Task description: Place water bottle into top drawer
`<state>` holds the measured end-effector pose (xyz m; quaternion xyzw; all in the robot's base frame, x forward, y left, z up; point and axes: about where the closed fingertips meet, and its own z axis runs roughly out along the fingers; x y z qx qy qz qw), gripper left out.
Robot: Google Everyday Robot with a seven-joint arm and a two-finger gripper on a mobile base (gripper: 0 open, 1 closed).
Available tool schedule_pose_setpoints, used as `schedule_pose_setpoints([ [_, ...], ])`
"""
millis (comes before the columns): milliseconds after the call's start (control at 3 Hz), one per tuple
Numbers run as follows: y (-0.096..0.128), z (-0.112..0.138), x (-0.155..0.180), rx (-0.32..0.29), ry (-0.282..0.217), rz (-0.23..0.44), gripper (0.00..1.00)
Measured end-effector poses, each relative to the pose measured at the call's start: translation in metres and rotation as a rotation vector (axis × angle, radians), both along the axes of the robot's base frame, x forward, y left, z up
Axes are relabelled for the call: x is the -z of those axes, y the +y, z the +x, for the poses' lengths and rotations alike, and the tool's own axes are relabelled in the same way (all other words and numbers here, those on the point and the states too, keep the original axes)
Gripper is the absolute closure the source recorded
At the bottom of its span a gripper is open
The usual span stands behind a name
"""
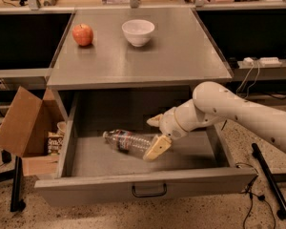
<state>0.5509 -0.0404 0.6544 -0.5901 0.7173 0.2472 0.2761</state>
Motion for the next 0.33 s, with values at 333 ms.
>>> schedule_pose_setpoints([
  [333, -0.0065, -0.0065, -0.0274, -0.029, -0.051, 0.072, 0.0],
])
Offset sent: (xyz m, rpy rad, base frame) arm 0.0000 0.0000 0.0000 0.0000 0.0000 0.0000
